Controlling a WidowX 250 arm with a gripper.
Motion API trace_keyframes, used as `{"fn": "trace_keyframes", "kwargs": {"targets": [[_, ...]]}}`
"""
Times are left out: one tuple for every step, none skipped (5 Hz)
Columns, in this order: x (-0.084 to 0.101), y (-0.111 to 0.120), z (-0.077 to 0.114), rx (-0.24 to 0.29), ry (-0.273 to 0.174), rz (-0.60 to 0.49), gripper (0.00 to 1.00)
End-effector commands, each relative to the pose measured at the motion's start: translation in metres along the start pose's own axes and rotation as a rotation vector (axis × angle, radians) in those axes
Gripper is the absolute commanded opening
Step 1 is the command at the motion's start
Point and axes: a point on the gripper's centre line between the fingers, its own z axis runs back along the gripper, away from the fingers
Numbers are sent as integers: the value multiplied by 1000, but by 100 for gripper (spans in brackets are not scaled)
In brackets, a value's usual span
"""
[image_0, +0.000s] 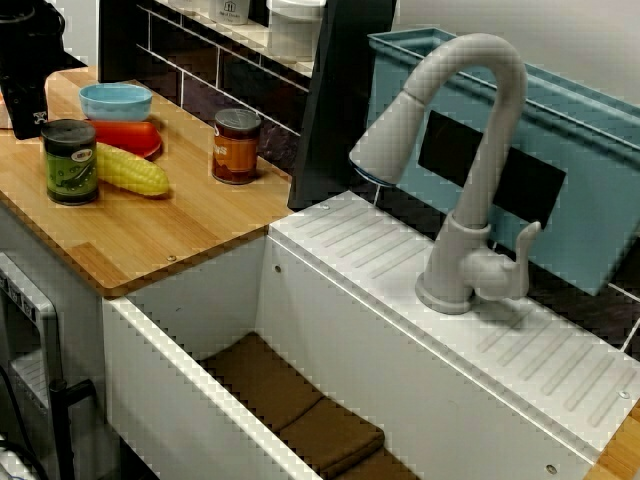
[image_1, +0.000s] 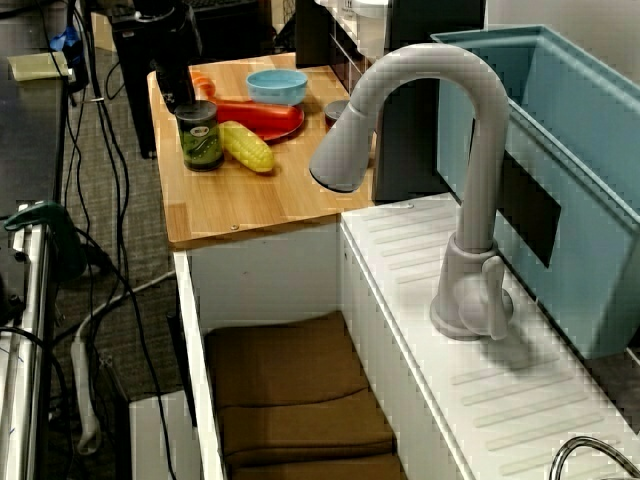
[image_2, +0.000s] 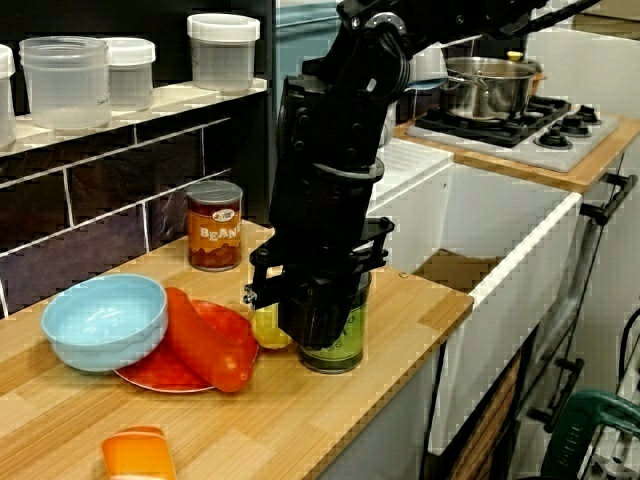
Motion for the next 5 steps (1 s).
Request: {"fn": "trace_keyframes", "kwargs": {"targets": [[12, 7, 8, 14, -26, 30, 0], [15, 2, 3, 7, -28, 50, 0], [20, -4, 1, 3, -21, 68, 0], [20, -9, 3, -10, -15, 72, 0], [19, -11, 7, -24, -9, 73, 0]]}}
